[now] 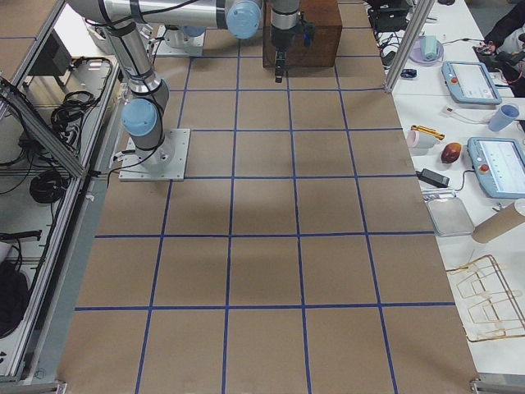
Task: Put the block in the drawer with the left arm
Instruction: 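Lower the left gripper and grasp the yellow cube, then lift the yellow cube and carry it over the open drawer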
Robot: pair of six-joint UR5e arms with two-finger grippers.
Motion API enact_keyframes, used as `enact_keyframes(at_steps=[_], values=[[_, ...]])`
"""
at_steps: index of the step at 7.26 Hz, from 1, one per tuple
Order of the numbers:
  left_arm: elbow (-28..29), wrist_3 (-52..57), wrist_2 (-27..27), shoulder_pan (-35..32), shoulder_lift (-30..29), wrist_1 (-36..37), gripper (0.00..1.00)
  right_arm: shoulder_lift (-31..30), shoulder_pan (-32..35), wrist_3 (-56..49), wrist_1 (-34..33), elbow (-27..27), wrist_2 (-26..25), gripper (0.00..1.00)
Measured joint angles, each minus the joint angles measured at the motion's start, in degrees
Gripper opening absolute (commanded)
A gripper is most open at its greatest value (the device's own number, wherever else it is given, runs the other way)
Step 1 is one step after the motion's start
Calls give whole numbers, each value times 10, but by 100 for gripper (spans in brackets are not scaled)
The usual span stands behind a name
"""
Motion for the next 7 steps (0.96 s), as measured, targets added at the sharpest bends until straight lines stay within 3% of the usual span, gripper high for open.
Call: enact_keyframes(at_steps=[4, 7], values=[[0, 2, 2, -2, 29, -30, 0, 0, -1, 0, 0, 0, 0, 100], [0, -12, 7, -23, 124, -171, 0, 0, 0, 0, 0, 0, 0, 100]])
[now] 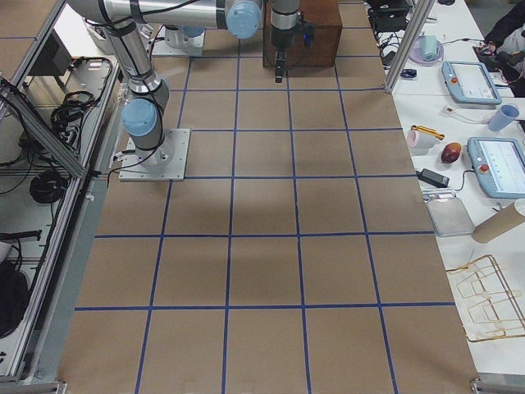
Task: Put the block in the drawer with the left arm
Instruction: 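Lift the yellow cube and carry it over the open drawer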
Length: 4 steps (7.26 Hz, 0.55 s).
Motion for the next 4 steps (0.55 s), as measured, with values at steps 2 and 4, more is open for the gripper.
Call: enact_keyframes(at_steps=[2, 4], values=[[-5, -71, 4, -33, 78, -108, 0, 0, 0, 0, 0, 1, 0, 100], [-12, -162, 3, -75, 134, -186, 0, 0, 0, 0, 0, 0, 1, 100]])
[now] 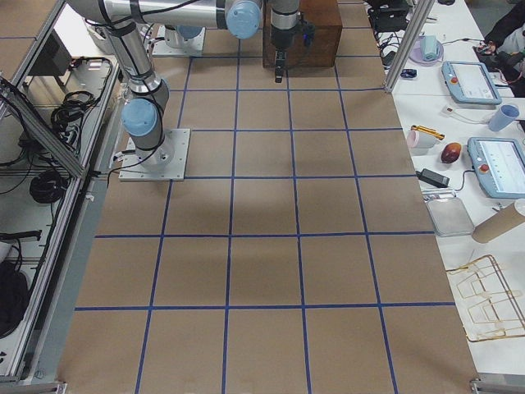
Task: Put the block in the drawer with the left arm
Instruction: 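Lift the yellow cube and carry it over the open drawer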
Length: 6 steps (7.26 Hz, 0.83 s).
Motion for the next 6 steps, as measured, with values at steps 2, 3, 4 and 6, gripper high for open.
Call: enact_keyframes(at_steps=[2, 3, 4, 6], values=[[-45, -78, -5, -41, 35, -17, 0, 0, 0, 0, 0, 0, 0, 100], [-79, -103, -6, -51, 47, -12, 0, 0, 0, 0, 0, 0, 0, 100], [-113, -118, -7, -58, 54, 5, 0, 0, 0, 0, 0, 0, 0, 100], [-162, -125, -8, -60, 55, 32, 0, 0, 0, 0, 0, 0, 0, 100]])
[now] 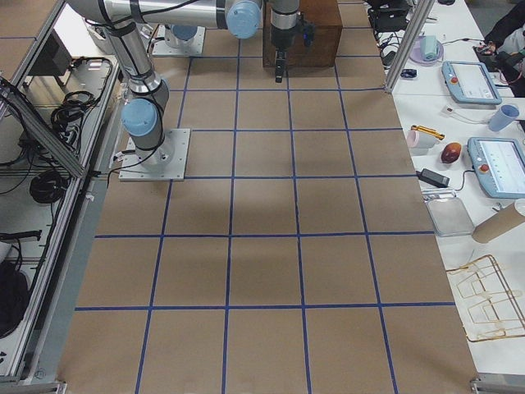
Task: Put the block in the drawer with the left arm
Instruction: 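Lift the yellow cube and carry it over the open drawer, then lower the cube into the drawer and open the left gripper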
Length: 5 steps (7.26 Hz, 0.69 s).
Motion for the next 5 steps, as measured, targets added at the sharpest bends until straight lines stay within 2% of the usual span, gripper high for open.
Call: enact_keyframes(at_steps=[5], values=[[-58, 22, -2, -9, -19, 54, 0, 0, 0, 0, 0, 0, 0, 100]])
